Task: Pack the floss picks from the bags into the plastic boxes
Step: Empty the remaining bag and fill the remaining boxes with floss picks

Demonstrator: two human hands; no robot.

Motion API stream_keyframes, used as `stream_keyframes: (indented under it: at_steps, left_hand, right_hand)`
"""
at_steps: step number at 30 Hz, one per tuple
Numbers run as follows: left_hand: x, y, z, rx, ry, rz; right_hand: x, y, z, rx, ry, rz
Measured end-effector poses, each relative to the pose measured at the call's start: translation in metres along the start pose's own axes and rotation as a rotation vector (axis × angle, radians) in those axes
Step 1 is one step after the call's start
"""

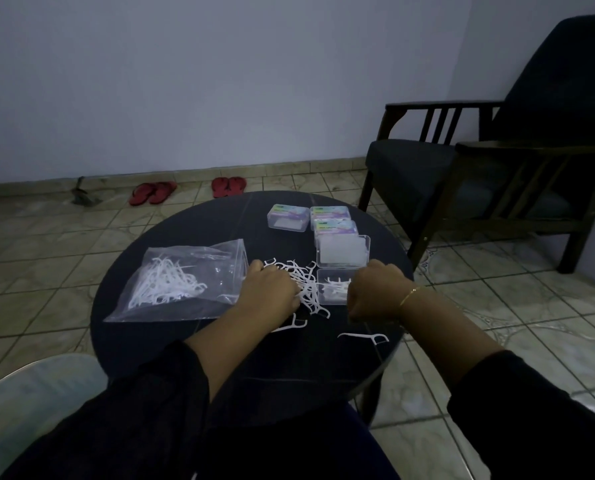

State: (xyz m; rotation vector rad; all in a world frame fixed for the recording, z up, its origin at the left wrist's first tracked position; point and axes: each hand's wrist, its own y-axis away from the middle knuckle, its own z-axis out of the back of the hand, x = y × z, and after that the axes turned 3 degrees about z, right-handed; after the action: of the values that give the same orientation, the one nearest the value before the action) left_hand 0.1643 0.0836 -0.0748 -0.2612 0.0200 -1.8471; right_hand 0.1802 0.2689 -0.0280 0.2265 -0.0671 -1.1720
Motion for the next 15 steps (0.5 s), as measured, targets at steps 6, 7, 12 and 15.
stream_keyframes:
  at_steps: [6,7,12,15]
  left_hand:
    - [0.004,0.001,-0.003,-0.030,-0.014,0.029]
    - [0.004,0.000,-0.004,-0.034,-0.015,0.032]
    - [0.004,-0.003,-0.006,-0.010,0.023,0.057]
    - [0.005,-0.005,-0.004,0.048,0.028,0.046]
  right_hand:
    - [0.005,0.007,-0.018,0.064,0.068,-0.013]
    - [0.005,0.006,-0.020,0.048,0.069,-0.013]
    - [0.006,0.002,-0.025,0.033,0.072,0.005]
    - [0.007,0.002,-0.028,0.037,0.096,0.027]
